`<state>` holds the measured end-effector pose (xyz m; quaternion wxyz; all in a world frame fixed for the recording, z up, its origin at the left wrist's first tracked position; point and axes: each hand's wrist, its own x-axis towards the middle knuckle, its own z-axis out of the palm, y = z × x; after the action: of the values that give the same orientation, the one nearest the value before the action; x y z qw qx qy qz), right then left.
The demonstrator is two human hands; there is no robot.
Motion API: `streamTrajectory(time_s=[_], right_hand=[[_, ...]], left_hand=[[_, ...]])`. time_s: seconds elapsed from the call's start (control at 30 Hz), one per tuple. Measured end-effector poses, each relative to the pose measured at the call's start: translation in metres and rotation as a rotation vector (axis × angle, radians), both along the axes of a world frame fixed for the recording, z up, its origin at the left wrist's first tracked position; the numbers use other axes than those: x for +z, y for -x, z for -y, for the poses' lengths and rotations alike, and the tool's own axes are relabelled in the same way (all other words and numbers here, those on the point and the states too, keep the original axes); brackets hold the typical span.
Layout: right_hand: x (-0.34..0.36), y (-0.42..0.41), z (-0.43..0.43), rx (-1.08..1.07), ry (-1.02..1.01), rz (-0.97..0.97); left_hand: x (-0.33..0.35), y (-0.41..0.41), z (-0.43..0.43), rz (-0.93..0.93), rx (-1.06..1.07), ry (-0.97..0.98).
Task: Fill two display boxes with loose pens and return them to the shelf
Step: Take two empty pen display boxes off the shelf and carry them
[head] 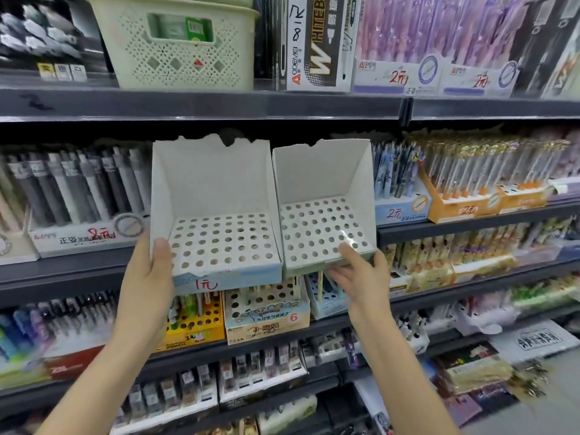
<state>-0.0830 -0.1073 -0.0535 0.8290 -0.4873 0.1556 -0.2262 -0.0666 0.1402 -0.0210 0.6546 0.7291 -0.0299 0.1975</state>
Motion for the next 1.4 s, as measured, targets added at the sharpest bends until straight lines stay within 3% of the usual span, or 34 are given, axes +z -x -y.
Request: streamTrajectory(time_s=[0.17, 0.4, 0.67, 0.97, 1.4], right_hand=[[-0.029, 0.047, 0.025, -0.148, -0.12, 0.005], [-0.075, 0.129, 0.084, -0.481, -0.256, -0.076], [-0.112, 0.204, 0.188, -0.72, -0.244, -0.189], [-0.166, 0.274, 0.363, -0.88, -0.293, -0.324], [-0.202, 0.306, 0.596, -1.04, -0.37, -0.357]], left_hand=[[-0.006, 0.023, 0.024, 0.087, -0.039, -0.159], [-0.033, 0.036, 0.104, 0.2, -0.358, -0.281], [-0.064, 0.039, 0.254, 0.239, -0.687, -0.379], [-0.114, 0.062, 0.467, -0.223, -0.983, -0.172], [-0.15, 0.068, 0.756, -0.432, -1.137, -0.154]])
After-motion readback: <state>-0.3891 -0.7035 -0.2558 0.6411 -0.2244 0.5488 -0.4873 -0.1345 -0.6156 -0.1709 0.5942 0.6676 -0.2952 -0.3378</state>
